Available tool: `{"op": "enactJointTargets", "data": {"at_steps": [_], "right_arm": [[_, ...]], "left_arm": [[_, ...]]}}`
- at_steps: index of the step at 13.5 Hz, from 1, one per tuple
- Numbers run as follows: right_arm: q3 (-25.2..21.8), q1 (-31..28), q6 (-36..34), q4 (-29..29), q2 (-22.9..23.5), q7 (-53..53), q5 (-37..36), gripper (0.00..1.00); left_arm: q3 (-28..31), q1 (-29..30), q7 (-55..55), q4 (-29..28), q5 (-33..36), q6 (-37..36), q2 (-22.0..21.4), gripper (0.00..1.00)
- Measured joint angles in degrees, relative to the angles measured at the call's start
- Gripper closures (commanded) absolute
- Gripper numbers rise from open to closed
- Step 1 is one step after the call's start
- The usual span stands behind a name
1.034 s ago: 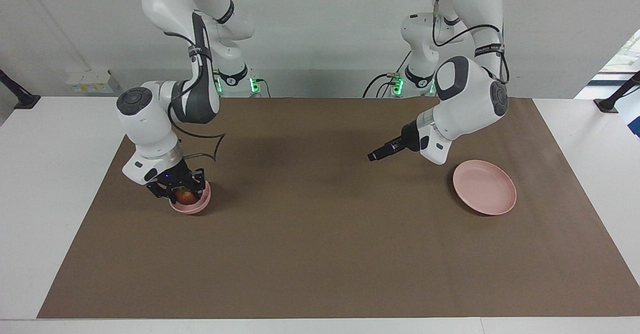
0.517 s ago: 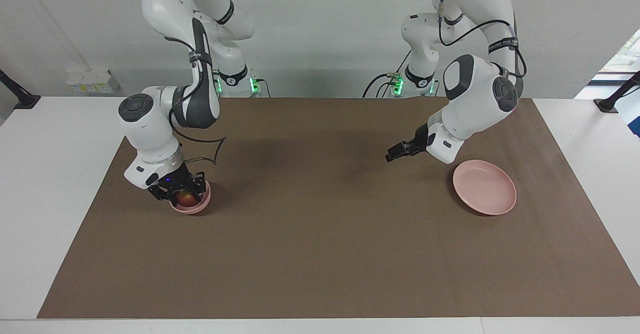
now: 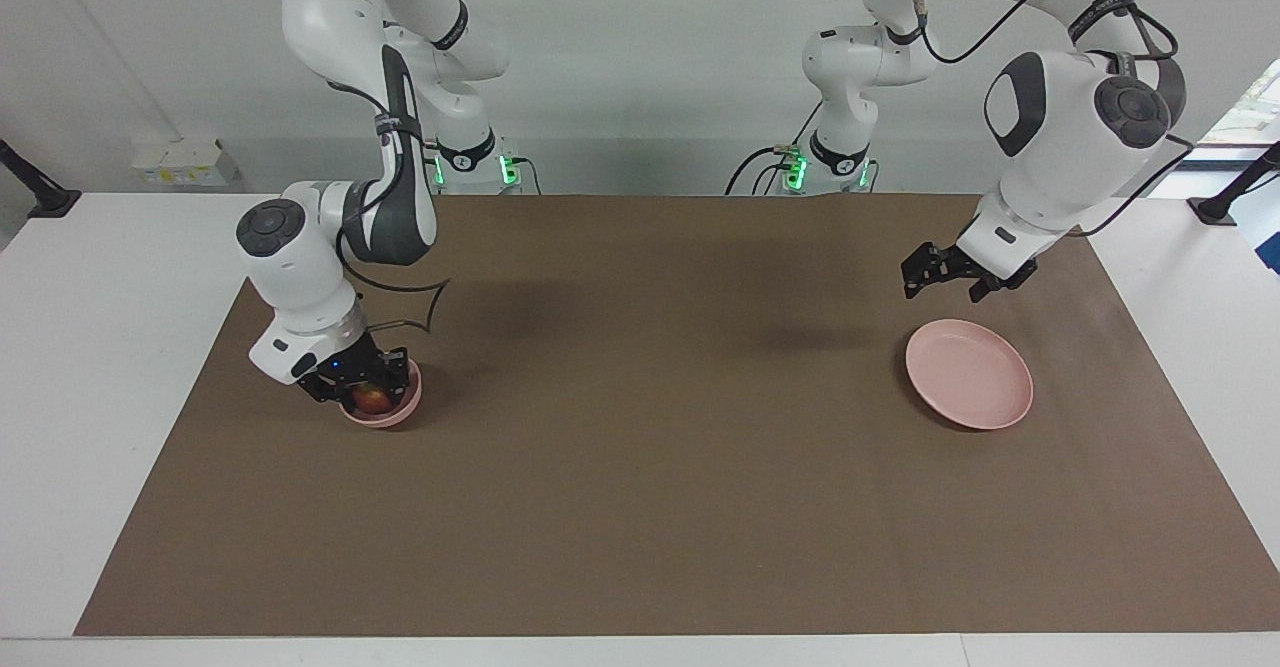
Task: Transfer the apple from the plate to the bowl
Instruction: 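Lower the apple into the pink bowl and open the right gripper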
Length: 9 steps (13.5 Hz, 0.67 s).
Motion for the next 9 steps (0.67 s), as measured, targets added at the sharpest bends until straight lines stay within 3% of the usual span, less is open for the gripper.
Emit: {"op": "enactJointTargets", "data": {"at_steps": [6, 9], "right_arm": [[0.5, 0.5, -1.7, 1.9, -2.6, 4.3, 0.0, 0.00], [0.7, 1.4, -11.2, 5.3, -7.6, 10.0, 0.0, 0.00]], "left_arm": [[2.1, -1.8, 0.3, 8.1, -0.1, -8.6, -0.9, 0.00], [2.3, -1.7, 0.3, 8.2, -0.4, -9.9, -2.0, 0.00]]}}
